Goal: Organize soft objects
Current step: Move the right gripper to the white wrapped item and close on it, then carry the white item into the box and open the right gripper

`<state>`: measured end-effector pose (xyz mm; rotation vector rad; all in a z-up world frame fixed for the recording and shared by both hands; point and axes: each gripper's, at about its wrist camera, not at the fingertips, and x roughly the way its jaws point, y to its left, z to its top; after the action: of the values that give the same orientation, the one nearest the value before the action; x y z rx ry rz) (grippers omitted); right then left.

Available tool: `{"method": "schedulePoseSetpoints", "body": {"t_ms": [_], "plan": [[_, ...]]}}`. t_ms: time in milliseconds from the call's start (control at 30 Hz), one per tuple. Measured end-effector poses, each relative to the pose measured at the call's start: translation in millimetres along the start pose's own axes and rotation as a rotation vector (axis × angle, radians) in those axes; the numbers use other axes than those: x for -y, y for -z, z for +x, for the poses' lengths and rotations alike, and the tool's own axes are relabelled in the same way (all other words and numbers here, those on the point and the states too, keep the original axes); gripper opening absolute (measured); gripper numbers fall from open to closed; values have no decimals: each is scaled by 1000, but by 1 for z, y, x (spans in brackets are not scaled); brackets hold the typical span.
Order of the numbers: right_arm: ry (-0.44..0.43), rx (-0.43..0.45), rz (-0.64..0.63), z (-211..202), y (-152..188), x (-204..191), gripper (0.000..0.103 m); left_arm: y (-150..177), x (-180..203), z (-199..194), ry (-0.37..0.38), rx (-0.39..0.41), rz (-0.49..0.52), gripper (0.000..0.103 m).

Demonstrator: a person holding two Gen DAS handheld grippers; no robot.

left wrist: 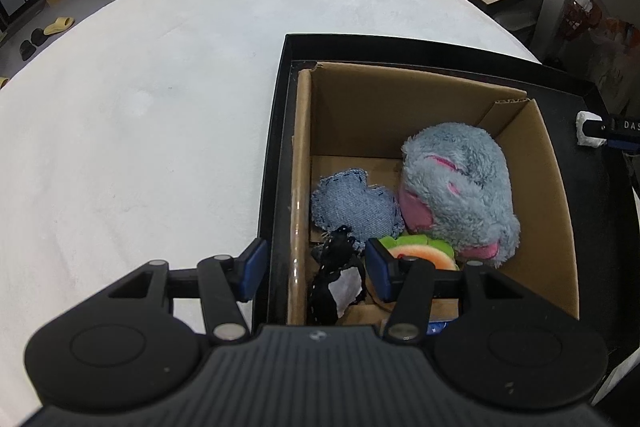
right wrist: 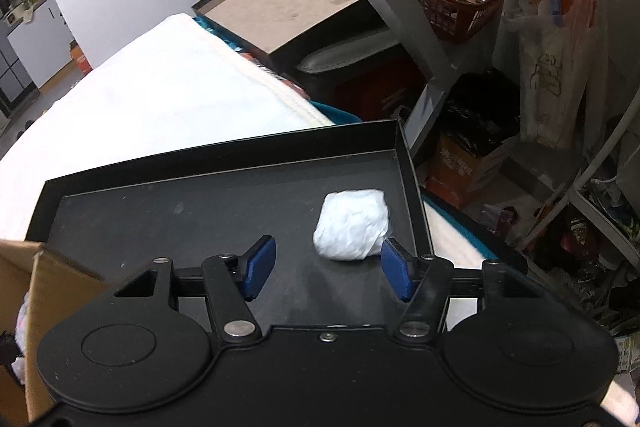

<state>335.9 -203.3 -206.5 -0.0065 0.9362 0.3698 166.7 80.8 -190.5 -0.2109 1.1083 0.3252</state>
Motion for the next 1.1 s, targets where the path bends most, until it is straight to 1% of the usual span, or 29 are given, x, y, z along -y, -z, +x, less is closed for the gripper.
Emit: {"method": "schedulePoseSetpoints", "body": {"t_ms": [67,167,300,400,500,533,633,800,1100], "plan": [[19,-5,-7,5,-2,1,58,-1,1,1,0,-3,0,52],[24,-8,-1,10,-5,4,58,-4,2,2,4,-8,1,52],[41,-10,-6,16,-8,5,58,-4,3,1,17,10,10,52],[51,-8,-23,20,-10,5,58,-2,1,7,18,-8,-3,52],[74,-28,-31,27,-10,6,57,-1,0,6,28,-6,-11,52],[77,-29,-39,27,-9,5,55,-1,-1,5,29,-4,-10,52],[76,-61,-48,28,-7,3,42,0,-3,4,32,2,-13,52],[66,-77,-28,20,2,3,41,5,-6,-1,47,16,-17,52],[61,-57,-35,-11,10,-7,41,11,-13,-15,90,46,-27,52]]}}
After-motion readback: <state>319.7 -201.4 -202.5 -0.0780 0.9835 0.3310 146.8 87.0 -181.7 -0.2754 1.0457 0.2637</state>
